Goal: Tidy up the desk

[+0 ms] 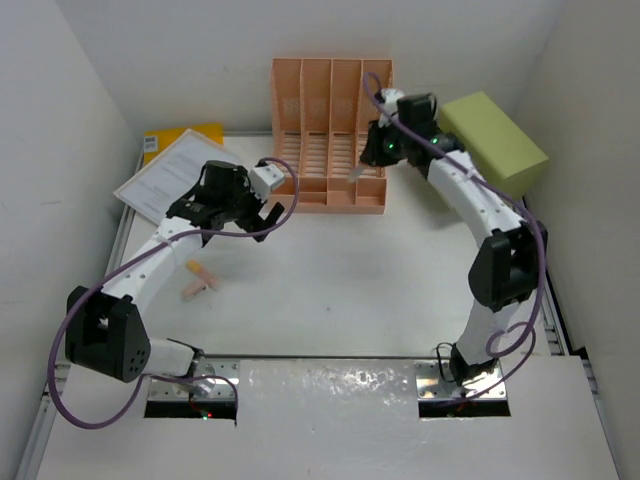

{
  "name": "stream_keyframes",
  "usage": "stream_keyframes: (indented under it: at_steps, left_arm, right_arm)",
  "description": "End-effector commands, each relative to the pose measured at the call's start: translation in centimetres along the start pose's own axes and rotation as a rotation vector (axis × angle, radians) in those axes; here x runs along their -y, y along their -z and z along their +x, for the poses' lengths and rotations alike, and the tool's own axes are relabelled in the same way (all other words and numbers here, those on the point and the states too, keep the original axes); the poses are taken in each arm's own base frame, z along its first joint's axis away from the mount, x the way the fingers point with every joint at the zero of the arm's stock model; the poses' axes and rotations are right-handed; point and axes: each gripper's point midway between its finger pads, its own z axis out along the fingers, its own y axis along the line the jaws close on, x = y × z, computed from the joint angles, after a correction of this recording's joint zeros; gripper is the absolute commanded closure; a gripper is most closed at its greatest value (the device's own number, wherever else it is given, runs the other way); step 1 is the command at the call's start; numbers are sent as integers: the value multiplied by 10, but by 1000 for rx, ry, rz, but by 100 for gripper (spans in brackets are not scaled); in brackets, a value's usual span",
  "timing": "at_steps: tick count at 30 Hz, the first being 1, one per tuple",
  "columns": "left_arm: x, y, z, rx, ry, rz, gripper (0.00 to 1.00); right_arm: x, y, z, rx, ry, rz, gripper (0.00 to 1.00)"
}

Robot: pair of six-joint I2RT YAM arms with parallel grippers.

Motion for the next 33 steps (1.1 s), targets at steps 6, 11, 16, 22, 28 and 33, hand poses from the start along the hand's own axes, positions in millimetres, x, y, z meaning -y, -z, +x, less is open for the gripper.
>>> stream_keyframes:
  at_steps: [6, 11, 16, 22, 28, 33]
  left_arm:
    - [-32, 22, 68, -181, 36, -85, 0]
    - [-28, 19, 83, -198, 57, -66, 0]
    - [-29, 21, 87, -215, 40, -67, 0]
    - [-20, 18, 86, -203, 44, -18, 1]
    - [-21, 18, 90, -211, 47, -26, 1]
    - [-16, 17, 92, -211, 49, -3, 1]
  right_arm:
    - [115, 134, -80, -116, 358, 832, 100]
    - [157, 133, -58, -219, 379, 997, 100]
    - [188, 140, -51, -336, 395, 1125, 100]
    - [213, 119, -21, -431, 386, 1108, 100]
    - [246, 92, -10, -483, 393, 1089, 67]
    - [254, 75, -22, -400, 420, 1099, 32]
